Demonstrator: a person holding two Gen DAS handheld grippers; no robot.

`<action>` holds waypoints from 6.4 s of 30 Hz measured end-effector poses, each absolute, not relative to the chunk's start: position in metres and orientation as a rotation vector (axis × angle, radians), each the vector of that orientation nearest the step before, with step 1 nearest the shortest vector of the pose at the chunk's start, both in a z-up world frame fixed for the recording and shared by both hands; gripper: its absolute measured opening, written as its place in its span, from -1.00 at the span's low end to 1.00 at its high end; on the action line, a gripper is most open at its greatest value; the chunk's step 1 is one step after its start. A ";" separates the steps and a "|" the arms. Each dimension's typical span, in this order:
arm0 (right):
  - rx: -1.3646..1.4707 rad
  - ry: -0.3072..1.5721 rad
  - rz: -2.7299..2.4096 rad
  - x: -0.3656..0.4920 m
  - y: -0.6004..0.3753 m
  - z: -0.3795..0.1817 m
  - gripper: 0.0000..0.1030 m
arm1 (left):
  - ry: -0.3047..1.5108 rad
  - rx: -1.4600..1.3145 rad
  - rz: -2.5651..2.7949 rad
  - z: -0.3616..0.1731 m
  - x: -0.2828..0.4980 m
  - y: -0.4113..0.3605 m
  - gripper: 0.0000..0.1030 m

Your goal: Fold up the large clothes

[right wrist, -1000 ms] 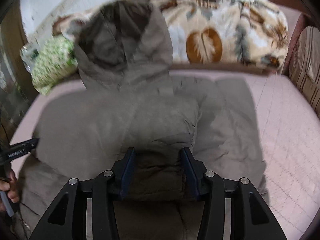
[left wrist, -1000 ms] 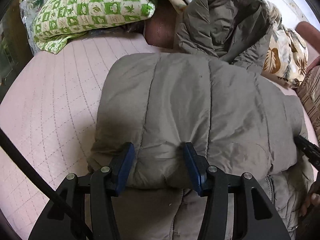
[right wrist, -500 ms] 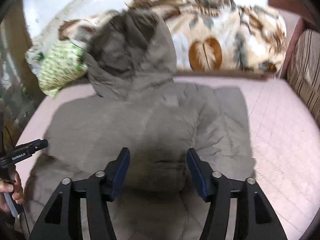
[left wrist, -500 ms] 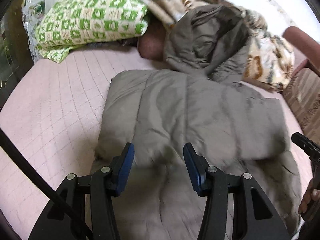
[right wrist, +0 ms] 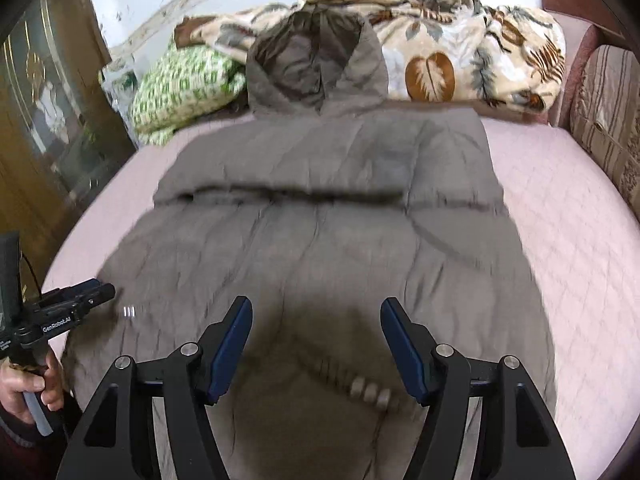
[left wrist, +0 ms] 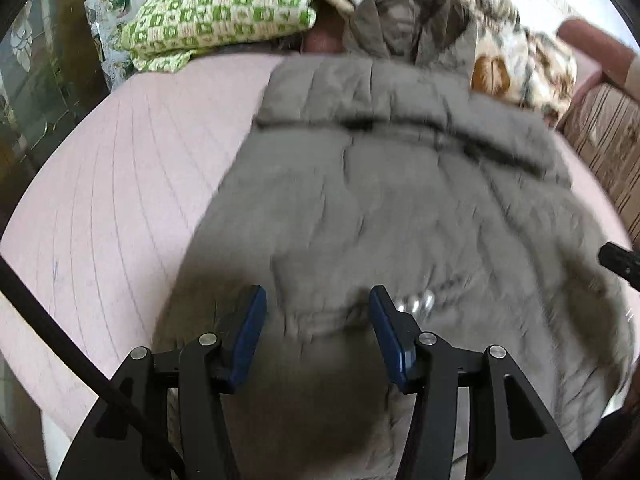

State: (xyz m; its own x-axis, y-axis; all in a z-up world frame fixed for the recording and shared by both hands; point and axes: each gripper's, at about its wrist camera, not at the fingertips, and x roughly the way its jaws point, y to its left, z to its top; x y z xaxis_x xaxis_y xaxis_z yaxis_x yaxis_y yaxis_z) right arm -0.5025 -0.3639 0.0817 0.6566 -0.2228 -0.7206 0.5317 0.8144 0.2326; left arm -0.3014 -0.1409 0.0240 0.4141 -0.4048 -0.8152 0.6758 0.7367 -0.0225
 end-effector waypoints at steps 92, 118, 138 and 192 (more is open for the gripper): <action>0.010 0.785 -0.605 -0.531 -0.232 0.062 0.51 | 0.536 0.456 -0.752 0.055 -0.416 -0.152 0.23; 0.001 0.780 -0.601 -0.529 -0.230 0.064 0.51 | 0.550 0.451 -0.747 0.055 -0.412 -0.154 0.23; 0.227 0.629 -0.471 -0.518 -0.292 0.153 0.51 | 0.603 0.216 -0.826 0.138 -0.305 -0.219 0.37; 0.333 0.437 -0.627 -0.420 -0.403 0.420 0.51 | 0.391 0.210 -0.544 0.196 -0.250 -0.117 0.37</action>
